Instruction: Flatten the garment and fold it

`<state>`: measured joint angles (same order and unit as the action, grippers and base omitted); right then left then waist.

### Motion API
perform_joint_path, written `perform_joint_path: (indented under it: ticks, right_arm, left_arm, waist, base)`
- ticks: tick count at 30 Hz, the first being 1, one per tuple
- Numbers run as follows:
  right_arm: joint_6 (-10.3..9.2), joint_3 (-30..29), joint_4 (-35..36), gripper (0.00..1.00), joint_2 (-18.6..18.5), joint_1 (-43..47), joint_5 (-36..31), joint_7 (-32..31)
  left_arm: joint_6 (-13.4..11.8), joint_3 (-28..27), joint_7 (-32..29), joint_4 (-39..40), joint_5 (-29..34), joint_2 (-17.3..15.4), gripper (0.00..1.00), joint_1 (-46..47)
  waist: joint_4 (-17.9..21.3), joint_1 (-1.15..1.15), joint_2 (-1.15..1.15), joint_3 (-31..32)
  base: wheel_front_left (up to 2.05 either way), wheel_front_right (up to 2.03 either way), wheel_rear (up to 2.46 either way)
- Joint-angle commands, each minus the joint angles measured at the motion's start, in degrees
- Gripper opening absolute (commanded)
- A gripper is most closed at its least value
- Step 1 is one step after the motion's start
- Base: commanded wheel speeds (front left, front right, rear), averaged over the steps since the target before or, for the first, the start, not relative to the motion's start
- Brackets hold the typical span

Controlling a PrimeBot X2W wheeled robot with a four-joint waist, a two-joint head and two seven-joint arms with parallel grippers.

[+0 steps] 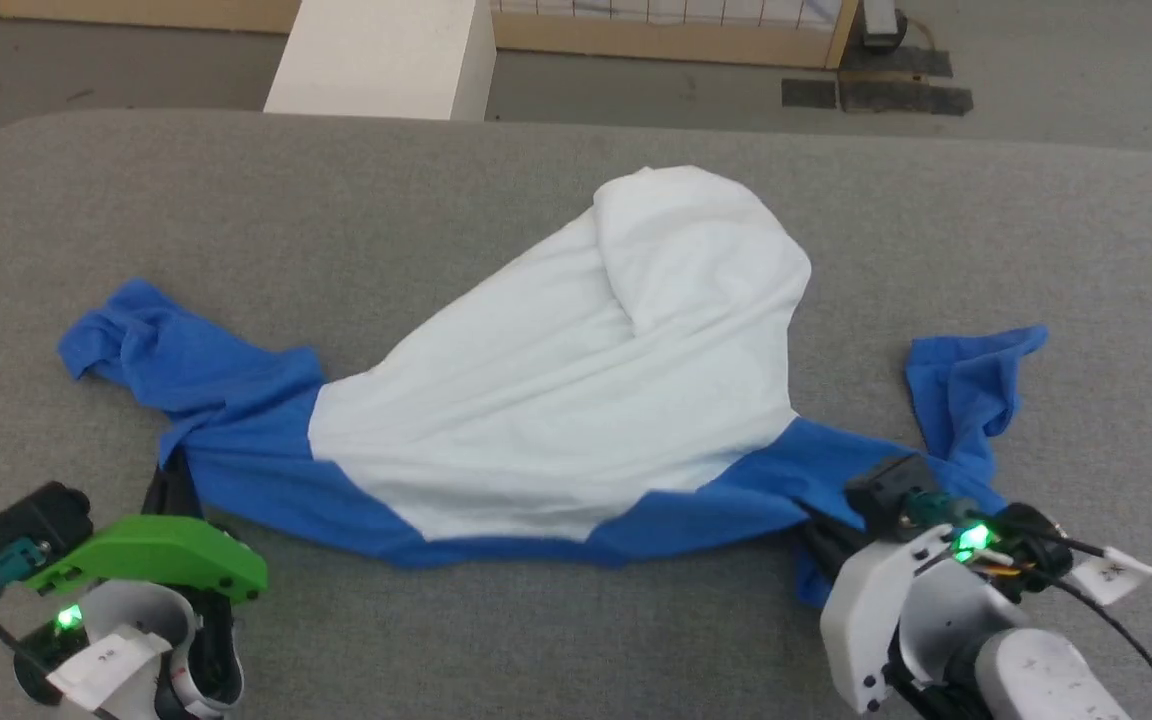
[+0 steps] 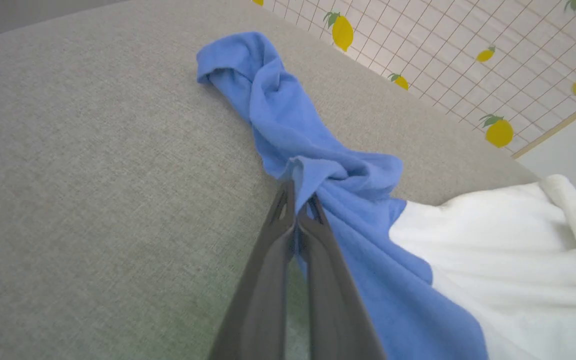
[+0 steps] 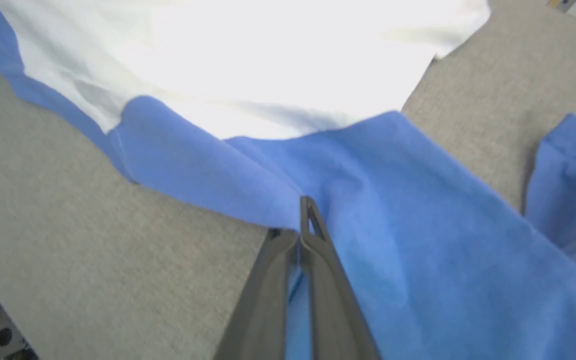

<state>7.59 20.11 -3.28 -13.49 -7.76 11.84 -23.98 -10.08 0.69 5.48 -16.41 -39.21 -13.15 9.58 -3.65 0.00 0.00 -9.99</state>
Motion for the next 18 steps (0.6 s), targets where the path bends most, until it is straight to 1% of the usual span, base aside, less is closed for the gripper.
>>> perform_joint_path:
  ticks: [1, 6, 8, 9, 13, 14, 18]
  right_arm:
    - [-0.1, -1.02, 2.13, 0.0, 0.2, 0.81, 0.63, 0.9]
    - [-0.1, -4.97, 11.09, 0.0, -0.59, 2.24, 1.38, 1.86]
    - [-0.1, -6.3, 14.58, 0.0, -1.63, 2.4, 1.44, 0.89]
    - [-0.1, -7.42, 17.84, 0.0, -3.12, 1.88, 1.47, -0.31]
    - [-0.1, -9.28, 23.0, 0.0, -6.94, -1.53, 2.16, -3.3]
    - [-0.1, -9.47, 24.07, 0.0, -8.42, -3.13, 2.18, -4.34]
    - [-0.1, -9.0, 25.72, 0.0, -12.73, -10.71, 4.22, -8.33]
  left_arm:
    - [0.8, -0.5, 0.3, 1.89, -1.13, -0.14, 0.0, 0.96]
    - [3.1, -0.93, -2.37, 11.94, -4.39, -0.63, 0.0, 1.65]
    - [3.7, -0.62, -4.52, 16.4, -5.65, -1.07, 0.0, 2.44]
    - [3.85, -0.31, -7.14, 20.89, -7.07, -1.49, 0.0, 3.67]
    - [3.14, 0.41, -12.7, 28.39, -10.16, -1.94, 0.0, 7.27]
    - [2.84, 0.44, -14.03, 29.82, -11.1, -1.98, 0.0, 8.74]
    - [1.45, 0.38, -18.19, 32.17, -12.98, -2.98, 0.0, 15.0]
  waist:
    - [0.51, 0.0, 0.0, 2.13]
    - [1.28, 0.0, 0.0, 5.04]
    - [1.58, 0.0, 0.0, 5.74]
    - [1.91, 0.0, 0.0, 6.19]
    - [2.5, 0.0, 0.0, 6.41]
    - [2.71, 0.0, 0.0, 6.3]
    - [3.74, 0.0, 0.0, 5.18]
  base:
    - [0.0, 0.0, 0.0]
    - [0.0, 0.0, 0.0]
    - [0.0, 0.0, 0.0]
    - [0.0, 0.0, 0.0]
    - [0.0, 0.0, 0.0]
    - [0.0, 0.0, 0.0]
    - [0.0, 0.0, 0.0]
